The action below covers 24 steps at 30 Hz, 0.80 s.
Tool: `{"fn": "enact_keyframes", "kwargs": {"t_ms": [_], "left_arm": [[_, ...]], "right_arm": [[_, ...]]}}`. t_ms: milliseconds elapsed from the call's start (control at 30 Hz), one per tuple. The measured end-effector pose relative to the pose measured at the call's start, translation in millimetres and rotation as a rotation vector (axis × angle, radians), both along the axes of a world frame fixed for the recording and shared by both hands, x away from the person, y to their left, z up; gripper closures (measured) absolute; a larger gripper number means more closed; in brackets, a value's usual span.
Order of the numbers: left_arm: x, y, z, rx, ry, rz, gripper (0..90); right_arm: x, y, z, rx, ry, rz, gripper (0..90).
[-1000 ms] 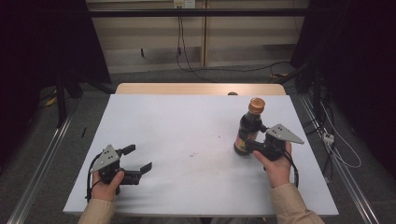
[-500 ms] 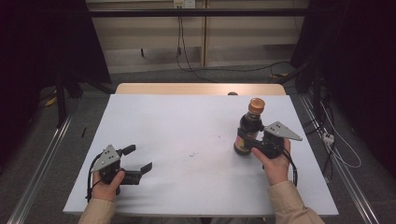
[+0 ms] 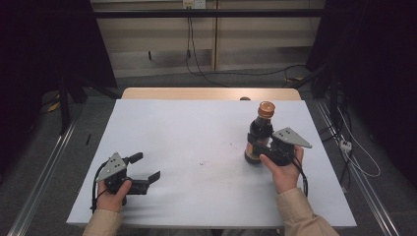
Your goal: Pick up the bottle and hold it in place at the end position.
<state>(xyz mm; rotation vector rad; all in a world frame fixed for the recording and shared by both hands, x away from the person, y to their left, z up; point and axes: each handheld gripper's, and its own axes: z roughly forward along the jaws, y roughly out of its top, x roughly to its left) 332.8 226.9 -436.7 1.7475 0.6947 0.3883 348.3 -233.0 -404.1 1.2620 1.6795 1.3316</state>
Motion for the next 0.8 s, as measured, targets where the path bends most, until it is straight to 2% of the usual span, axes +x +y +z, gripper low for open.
{"fn": "enact_keyframes", "kwargs": {"t_ms": [33, 200, 367, 567, 800], "left_arm": [[0.1, 0.2, 0.0, 0.0, 0.0, 0.0, 4.1], [-0.3, -0.3, 0.0, -0.001, 0.0, -0.002, 4.1], [-0.1, -0.1, -0.2, -0.002, 0.003, -0.002, 4.1], [0.0, 0.5, 0.2, 0.003, -0.006, -0.005, 4.1], [-0.2, 0.2, 0.0, -0.009, 0.001, -0.002, 4.1]], "right_arm": [[0.4, 1.8, 0.3, 0.011, 0.004, 0.0, 30.6], [2.4, 17.9, 2.2, -0.018, 0.0, 0.011, 30.5], [5.0, 28.9, 6.9, -0.006, -0.014, 0.023, 30.4], [10.1, 38.9, 7.2, -0.001, -0.006, 0.037, 30.4], [16.2, 47.3, 6.3, -0.002, -0.003, 0.047, 30.4]]}}
